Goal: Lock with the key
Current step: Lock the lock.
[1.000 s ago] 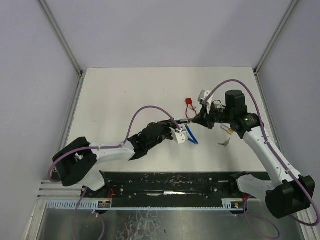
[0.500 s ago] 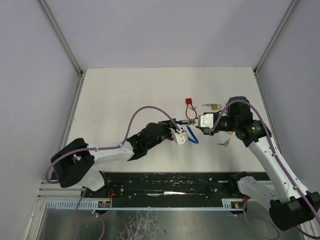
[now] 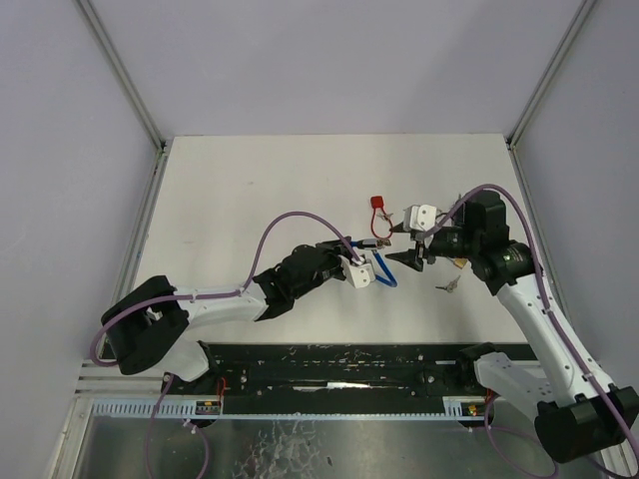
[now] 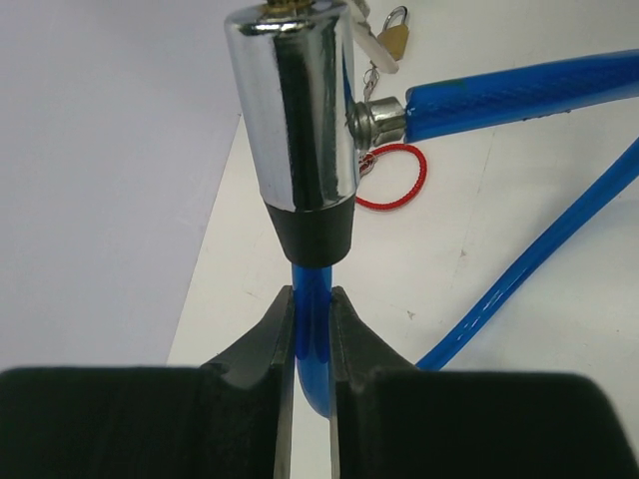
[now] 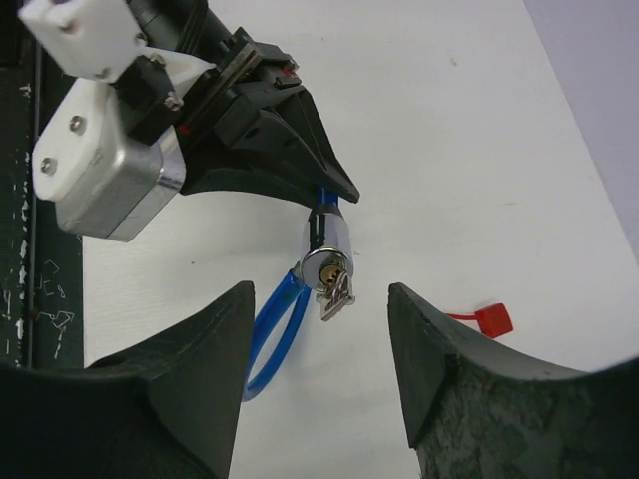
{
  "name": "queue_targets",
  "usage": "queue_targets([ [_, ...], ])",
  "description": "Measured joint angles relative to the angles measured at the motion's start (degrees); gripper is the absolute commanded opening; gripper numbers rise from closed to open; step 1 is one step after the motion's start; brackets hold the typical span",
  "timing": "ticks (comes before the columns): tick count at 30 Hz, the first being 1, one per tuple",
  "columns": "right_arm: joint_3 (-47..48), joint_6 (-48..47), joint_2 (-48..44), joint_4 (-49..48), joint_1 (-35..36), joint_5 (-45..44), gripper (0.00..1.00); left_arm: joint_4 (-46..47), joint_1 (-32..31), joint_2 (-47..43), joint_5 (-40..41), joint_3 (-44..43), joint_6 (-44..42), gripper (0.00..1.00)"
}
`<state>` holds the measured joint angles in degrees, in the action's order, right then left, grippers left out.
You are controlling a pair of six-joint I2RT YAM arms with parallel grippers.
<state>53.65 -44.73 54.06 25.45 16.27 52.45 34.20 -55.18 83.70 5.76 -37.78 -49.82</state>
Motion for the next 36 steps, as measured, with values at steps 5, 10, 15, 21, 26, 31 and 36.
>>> queue_targets([
  [5,-1.0,5.4,3.3,-3.2,-0.1,0.5,0.46,0.0,0.0,0.0,0.0,0.0,0.0,0.00],
  [10,-1.2,6.3,5.7,-3.4,-0.1,0.7,0.36,0.0,0.0,0.0,0.0,0.0,0.0,0.00],
  [15,-1.2,6.1,5.9,-3.5,-0.1,0.8,0.27,0.0,0.0,0.0,0.0,0.0,0.0,0.00],
  [21,-1.2,5.8,5.9,-4.0,-0.1,0.7,0.12,-0.3,0.0,0.0,0.0,0.0,0.0,0.00],
  [26,-1.2,3.3,5.9,-3.8,-0.1,0.2,0.00,-0.5,0.0,0.0,0.0,0.0,0.0,0.00],
  [31,-0.6,-2.8,5.9,-1.1,0.7,-2.3,0.00,-0.9,0.0,0.0,0.0,0.0,0.0,0.00],
  [36,2.0,-11.2,5.9,4.3,1.4,-4.0,0.00,-0.4,0.0,0.0,-0.5,0.0,0.0,0.00],
])
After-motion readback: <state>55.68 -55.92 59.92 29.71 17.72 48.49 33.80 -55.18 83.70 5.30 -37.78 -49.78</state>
